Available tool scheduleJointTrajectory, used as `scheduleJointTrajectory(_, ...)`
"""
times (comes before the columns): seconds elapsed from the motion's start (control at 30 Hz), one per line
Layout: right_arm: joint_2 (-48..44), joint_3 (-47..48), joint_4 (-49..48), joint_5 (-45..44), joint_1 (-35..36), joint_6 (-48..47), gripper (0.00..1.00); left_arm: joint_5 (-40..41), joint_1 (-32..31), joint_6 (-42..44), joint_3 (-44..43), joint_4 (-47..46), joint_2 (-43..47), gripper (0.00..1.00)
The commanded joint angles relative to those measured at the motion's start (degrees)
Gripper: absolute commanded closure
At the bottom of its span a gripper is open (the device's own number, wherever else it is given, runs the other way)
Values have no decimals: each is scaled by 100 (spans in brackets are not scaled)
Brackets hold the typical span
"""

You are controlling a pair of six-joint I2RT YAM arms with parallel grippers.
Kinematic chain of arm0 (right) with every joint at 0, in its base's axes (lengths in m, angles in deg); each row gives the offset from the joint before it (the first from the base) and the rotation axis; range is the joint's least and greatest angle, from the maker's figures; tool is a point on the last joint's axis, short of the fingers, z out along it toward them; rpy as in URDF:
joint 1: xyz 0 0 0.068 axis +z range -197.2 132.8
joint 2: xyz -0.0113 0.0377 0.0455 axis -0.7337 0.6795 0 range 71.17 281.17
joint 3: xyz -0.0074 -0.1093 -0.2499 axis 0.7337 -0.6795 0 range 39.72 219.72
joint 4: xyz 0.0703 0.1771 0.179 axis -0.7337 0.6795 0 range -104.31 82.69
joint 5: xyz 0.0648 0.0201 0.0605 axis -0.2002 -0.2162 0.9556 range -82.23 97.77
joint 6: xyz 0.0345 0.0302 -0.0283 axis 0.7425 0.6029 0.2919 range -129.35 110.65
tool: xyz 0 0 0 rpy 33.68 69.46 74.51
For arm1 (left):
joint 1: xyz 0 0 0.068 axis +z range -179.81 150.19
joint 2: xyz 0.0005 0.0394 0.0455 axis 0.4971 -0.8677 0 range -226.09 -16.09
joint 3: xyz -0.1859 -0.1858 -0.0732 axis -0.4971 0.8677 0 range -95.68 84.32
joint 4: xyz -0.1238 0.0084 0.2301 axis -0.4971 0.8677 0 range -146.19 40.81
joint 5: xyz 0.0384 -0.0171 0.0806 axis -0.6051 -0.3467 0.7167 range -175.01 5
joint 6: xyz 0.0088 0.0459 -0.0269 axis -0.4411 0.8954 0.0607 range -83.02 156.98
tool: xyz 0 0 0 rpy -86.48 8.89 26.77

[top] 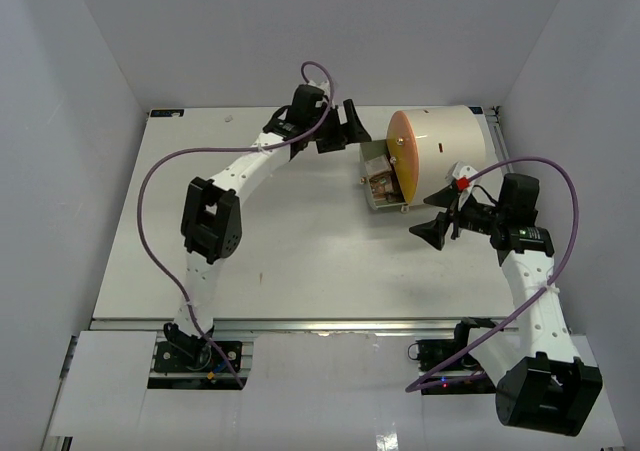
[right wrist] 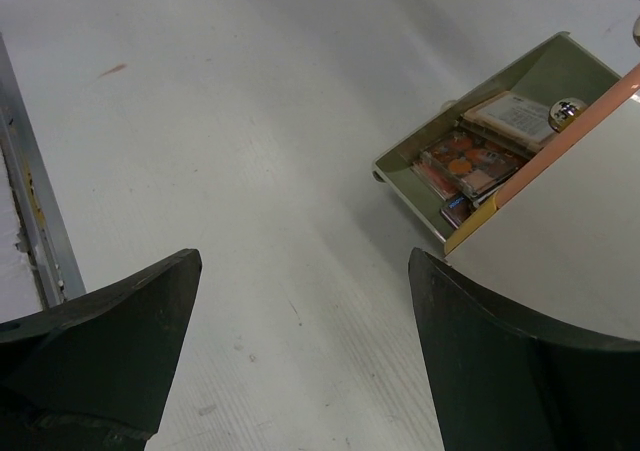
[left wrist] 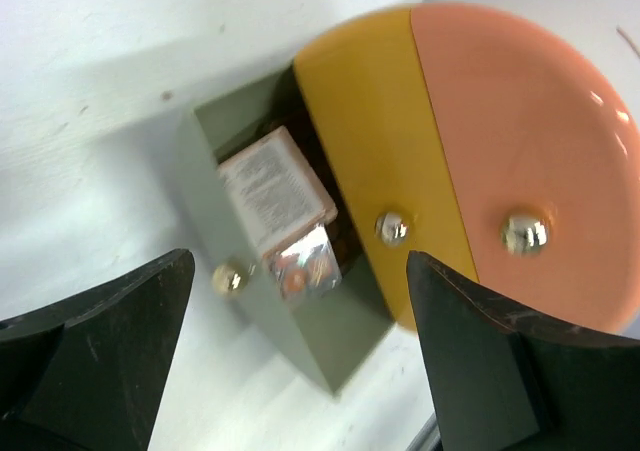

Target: Organize the makeup

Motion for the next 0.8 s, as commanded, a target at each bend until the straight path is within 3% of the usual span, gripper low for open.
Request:
scheduleJointTrajectory(0.0,34,-40,95,179,246,-479,10,225,345,953,2050,-337,2487,2)
scheduleJointTrajectory(0.13,403,397,372,-1344,1230,-658,9,156,958,1206,4938,-1148,4268,2)
scheduleJointTrajectory(0.23,827,1004,265,-2577,2129,-434,6,-9,1531,1306,6344,-1451,5599,2)
scheduleJointTrajectory(0.33,1493,1742,225,-3503,2531,-354,12,41,1742,1590,7166,-1599,6516,2)
scheduleJointTrajectory(0.47,2545,2747,450,-4784,3382,-951,31,89,1773,2032,7358,-1166,6877,2)
scheduleJointTrajectory(0.6,3710,3745,831,-5841,3690,-1643,52,334,1791,2470,7332,-1037,7088,2)
scheduleJointTrajectory(0.77,5039,4980,1180,-6989,3707,-2009,60,584,1800,2715,7445,-843,7419,2)
